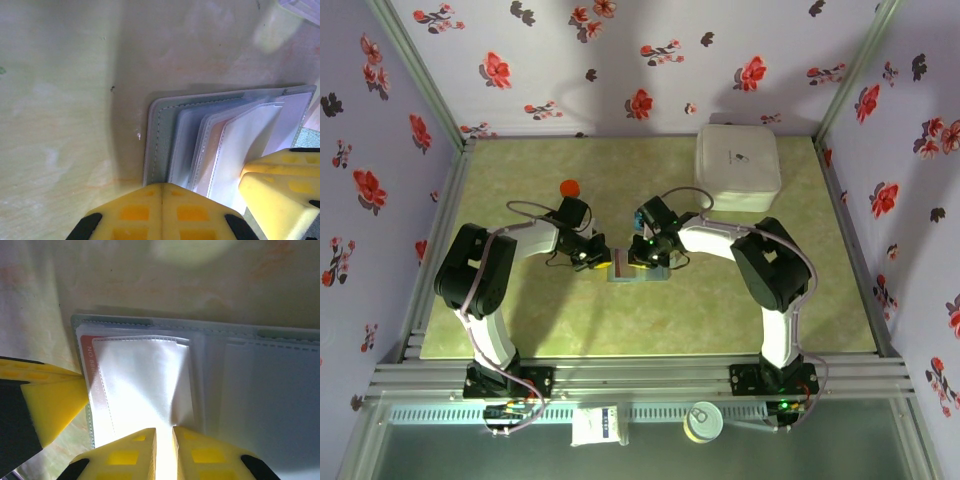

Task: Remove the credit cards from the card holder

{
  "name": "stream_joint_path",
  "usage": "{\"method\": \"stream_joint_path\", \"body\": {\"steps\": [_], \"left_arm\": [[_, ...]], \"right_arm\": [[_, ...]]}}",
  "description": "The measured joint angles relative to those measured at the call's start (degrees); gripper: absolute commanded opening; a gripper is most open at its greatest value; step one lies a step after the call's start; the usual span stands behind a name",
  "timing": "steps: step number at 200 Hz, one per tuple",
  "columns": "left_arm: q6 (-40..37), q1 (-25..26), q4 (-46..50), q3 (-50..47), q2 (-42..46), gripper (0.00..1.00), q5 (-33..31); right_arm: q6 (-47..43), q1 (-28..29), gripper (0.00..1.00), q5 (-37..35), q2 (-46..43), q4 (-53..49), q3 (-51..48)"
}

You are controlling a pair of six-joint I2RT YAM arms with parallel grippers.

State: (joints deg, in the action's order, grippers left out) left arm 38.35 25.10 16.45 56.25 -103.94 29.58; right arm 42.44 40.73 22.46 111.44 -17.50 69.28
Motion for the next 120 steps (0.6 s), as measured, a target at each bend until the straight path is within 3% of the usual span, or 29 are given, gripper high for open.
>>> {"method": "stream_joint_path", "body": {"steps": [120], "left_arm": [[0.02,0.00,1.20,0.39,1.42,0.00,-0.33]], "right_arm": [[2.21,-2.51,0.17,3.98,-2.47,8.94,-7.08]]}}
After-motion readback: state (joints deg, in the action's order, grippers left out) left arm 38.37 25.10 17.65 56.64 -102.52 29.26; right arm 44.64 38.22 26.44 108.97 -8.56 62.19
